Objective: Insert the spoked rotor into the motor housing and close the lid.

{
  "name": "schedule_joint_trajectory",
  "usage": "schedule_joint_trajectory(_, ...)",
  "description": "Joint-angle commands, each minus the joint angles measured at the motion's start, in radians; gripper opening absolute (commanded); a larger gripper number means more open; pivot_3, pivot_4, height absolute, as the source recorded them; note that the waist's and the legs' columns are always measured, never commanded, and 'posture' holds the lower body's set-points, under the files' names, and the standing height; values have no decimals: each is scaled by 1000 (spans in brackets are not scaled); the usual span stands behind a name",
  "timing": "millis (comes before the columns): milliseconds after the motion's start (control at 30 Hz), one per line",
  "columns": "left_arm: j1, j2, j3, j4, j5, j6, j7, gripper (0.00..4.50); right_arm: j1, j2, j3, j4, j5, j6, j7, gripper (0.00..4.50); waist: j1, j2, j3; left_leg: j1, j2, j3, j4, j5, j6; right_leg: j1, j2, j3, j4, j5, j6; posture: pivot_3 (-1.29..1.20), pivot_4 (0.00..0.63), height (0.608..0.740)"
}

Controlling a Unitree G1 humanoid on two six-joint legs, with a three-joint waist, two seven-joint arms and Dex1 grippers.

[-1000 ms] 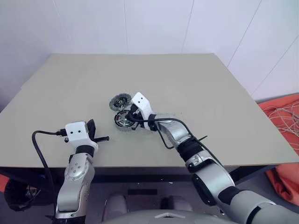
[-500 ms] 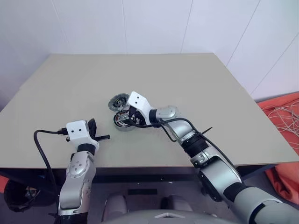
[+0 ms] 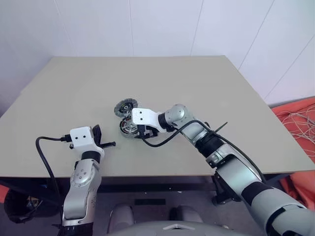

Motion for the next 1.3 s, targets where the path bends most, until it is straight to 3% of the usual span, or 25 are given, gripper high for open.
schedule_joint_trajectory(33,-12,-3,6,-16,8,-24,-8,0,-47,19,1,20,-9,-36,12,2519,0,0,0,0,0,0,0,0,0,0,0,0,0,0,0,0,0,740)
schedule_joint_trajectory(1167,1,-37,4,-20,16,-37,-8,0,-127,53,2,230,-97,-170,44,2519,0,0,0,-5,1,0,2,0,0,-4,0,-1,1,2,-3,0,0,740)
schedule_joint_trajectory(1300,-5,-42,12,-20,11,-36,-5,0,-132,55,-1,236,-97,-171,41,1624,0,0,0,-5,1,0,2,0,0,-4,0,-1,1,2,-3,0,0,740)
